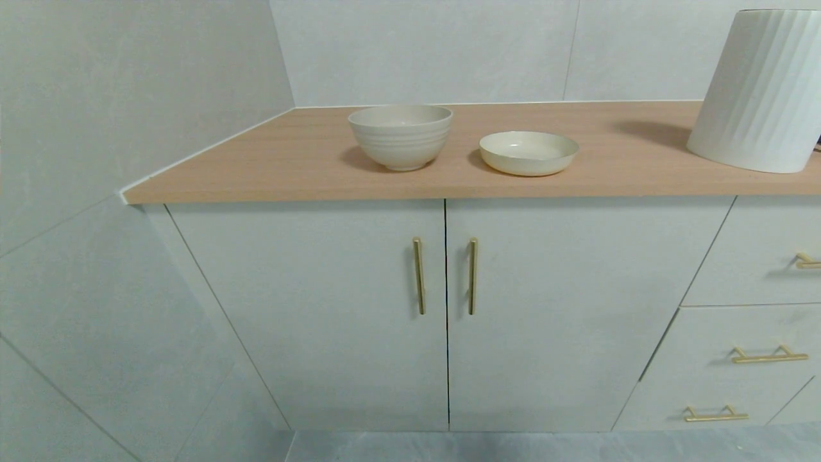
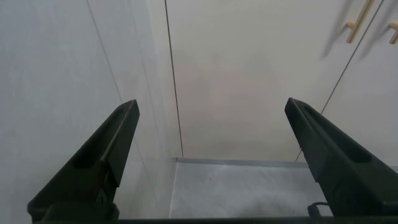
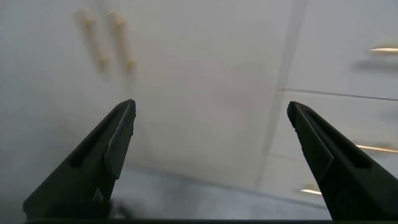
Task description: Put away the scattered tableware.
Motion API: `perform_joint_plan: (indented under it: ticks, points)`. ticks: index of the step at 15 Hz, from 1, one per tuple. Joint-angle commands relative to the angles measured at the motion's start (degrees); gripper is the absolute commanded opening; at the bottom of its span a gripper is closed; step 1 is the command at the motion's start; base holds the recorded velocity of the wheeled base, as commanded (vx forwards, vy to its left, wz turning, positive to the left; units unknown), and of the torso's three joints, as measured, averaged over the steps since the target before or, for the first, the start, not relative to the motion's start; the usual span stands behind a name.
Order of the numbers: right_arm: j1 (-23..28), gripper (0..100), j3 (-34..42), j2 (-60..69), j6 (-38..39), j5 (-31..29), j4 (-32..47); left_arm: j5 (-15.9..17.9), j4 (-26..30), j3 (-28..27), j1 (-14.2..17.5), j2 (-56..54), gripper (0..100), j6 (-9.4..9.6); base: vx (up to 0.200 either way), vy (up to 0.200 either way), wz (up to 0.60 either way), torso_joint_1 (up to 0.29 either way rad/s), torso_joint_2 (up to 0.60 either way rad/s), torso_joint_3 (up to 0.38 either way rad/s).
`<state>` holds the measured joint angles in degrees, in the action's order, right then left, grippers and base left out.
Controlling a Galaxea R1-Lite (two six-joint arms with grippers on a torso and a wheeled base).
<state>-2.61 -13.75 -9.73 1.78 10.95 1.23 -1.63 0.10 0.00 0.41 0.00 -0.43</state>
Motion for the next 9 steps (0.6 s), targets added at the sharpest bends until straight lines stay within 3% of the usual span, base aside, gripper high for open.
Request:
perform_joint_plan:
  ticks: [1,4,9]
  points:
    - [-1.43,100,-3.39,-15.14,-0.37,6.72,-0.09,-0.04,-0.01,0.00,0.02,0.09,100,-0.01,0.000,0.000,0.00,0.000,0.00,0.000]
    - [-5.92,100,-7.69,-26.75,-0.37,8.65,-2.73,-0.04,-0.01,0.00,0.02,0.09,100,-0.01,0.000,0.000,0.00,0.000,0.00,0.000]
    - [-16.11,100,-10.07,-51.53,-0.20,8.48,-18.63,-0.04,-0.01,0.00,0.02,0.09,100,-0.01,0.000,0.000,0.00,0.000,0.00,0.000]
